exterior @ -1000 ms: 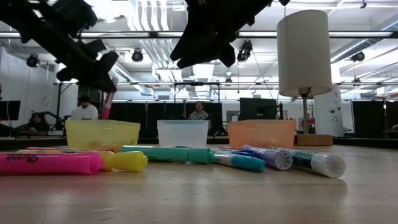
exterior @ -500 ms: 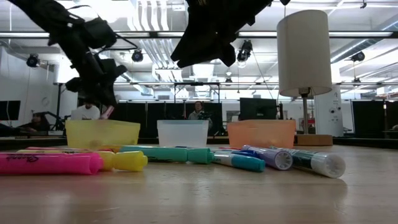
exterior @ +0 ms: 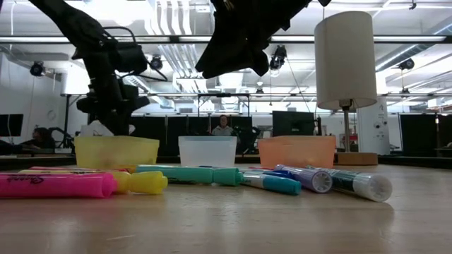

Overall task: Pick & Place Markers
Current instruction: Put the pink marker pen into the yellow bin, then put the dark green marker pen into the yellow bin

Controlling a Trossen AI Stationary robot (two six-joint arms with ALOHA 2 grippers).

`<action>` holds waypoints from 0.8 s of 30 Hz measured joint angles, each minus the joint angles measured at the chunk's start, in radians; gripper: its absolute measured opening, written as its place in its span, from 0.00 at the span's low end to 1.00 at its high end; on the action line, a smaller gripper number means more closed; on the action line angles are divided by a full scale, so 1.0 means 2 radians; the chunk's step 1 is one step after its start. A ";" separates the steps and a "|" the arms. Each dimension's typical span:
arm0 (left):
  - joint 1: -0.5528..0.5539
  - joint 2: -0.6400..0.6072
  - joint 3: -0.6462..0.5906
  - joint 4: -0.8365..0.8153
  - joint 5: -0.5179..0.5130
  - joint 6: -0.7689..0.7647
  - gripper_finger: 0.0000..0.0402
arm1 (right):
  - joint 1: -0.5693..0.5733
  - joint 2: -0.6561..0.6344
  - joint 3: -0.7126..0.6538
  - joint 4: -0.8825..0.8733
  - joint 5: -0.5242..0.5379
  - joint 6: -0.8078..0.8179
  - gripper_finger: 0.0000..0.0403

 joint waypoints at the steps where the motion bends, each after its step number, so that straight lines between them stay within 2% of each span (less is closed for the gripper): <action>1: 0.000 0.001 0.000 -0.004 -0.010 -0.003 0.27 | 0.000 0.000 0.000 0.000 0.000 0.000 0.26; 5: 0.000 -0.005 0.000 -0.006 -0.013 0.010 0.32 | 0.000 0.000 -0.002 0.000 0.000 0.000 0.27; 13: -0.001 -0.028 0.000 -0.011 -0.004 0.018 0.32 | 0.000 0.000 -0.006 0.002 0.000 0.000 0.24; 16: -0.007 -0.042 0.000 -0.010 0.022 0.025 0.32 | 0.001 0.000 -0.007 0.000 -0.002 0.004 0.23; 21: -0.036 -0.079 0.000 0.000 0.055 0.026 0.32 | 0.005 0.000 -0.013 -0.047 -0.007 0.042 0.22; 24: -0.060 -0.107 0.000 0.006 0.058 0.024 0.32 | 0.008 0.000 -0.013 -0.091 -0.019 0.094 0.21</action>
